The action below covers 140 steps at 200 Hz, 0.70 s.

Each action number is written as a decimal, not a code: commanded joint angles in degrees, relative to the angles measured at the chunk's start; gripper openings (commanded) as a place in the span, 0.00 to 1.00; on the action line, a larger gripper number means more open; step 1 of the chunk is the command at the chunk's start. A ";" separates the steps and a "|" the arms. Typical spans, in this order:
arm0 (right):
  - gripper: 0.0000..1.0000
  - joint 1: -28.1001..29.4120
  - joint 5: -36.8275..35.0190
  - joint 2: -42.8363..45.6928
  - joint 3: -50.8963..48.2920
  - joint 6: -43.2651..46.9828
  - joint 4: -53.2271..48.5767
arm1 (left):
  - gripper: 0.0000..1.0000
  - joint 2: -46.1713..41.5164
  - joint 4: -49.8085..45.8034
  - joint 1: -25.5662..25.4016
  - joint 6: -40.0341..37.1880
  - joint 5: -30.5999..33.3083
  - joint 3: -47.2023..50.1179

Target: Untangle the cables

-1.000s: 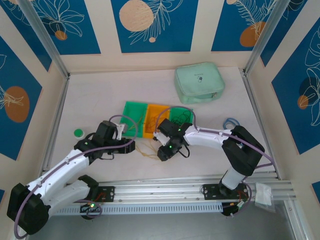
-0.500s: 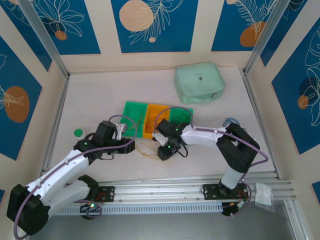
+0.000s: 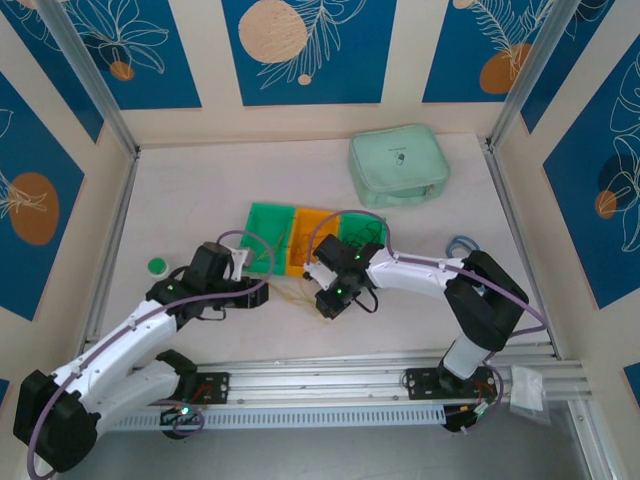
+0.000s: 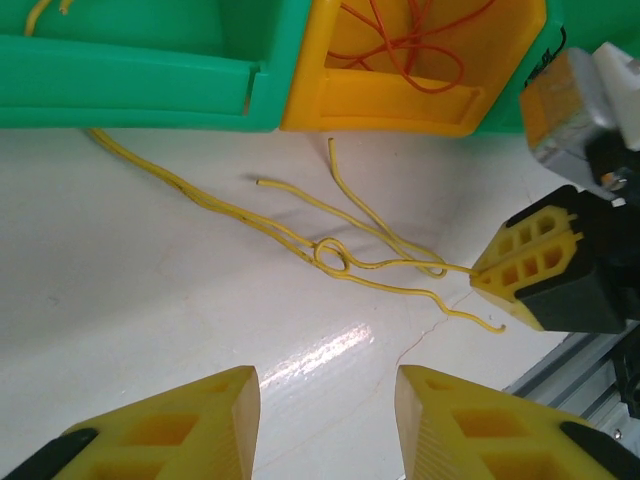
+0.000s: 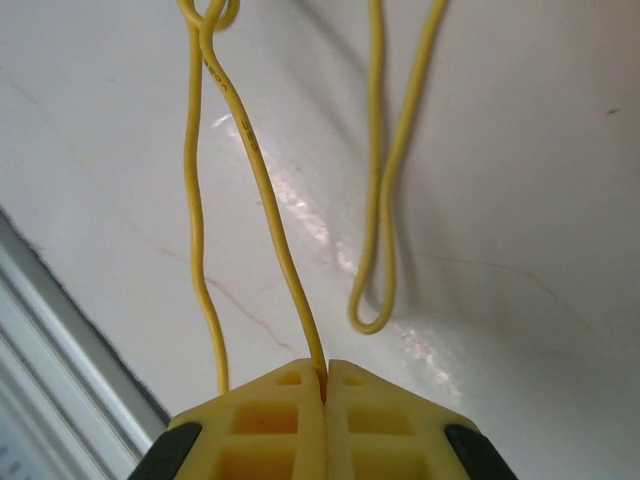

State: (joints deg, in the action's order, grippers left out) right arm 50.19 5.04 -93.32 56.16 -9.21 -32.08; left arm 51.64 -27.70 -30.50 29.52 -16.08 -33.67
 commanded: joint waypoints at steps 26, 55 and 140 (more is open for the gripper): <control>0.05 0.77 4.71 7.17 1.79 0.00 -0.47 | 0.50 -3.61 -2.48 0.88 -3.18 1.81 -3.29; 0.05 0.78 4.20 11.93 3.08 -0.24 -1.21 | 0.46 -5.33 -2.36 1.15 -5.16 2.40 -4.54; 0.05 -0.44 -1.43 22.85 10.83 -3.06 -7.30 | 0.38 -13.15 4.61 1.17 -13.33 0.92 -4.75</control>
State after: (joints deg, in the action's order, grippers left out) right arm 50.26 5.37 -73.49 63.88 -10.17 -35.70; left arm 41.32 -27.44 -29.85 19.86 -14.31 -37.56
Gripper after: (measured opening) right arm 0.055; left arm 0.289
